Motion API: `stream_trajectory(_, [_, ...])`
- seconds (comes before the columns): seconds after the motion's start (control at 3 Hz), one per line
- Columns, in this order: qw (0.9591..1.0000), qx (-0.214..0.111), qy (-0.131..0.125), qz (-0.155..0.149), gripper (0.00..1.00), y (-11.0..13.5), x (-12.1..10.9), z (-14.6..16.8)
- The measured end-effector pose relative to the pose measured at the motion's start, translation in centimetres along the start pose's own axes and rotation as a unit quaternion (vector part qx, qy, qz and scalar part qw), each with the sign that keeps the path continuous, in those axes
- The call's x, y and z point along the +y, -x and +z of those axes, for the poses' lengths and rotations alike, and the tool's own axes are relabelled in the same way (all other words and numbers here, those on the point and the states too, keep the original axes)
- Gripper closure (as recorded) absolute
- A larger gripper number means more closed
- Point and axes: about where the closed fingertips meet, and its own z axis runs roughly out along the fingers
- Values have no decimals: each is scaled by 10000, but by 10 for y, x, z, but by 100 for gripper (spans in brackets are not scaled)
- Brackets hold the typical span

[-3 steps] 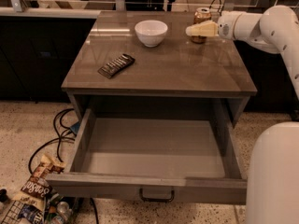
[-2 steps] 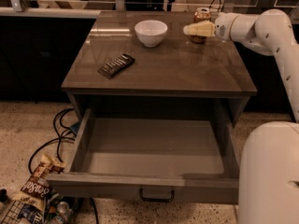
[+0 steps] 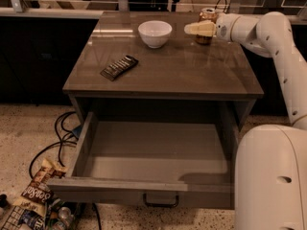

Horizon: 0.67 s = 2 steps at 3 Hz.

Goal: Place orange can into top drawer

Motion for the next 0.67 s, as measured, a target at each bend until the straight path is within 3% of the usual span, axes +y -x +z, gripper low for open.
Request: stream_trajectory(0.67, [10000, 2, 47, 10, 45, -1, 4, 7])
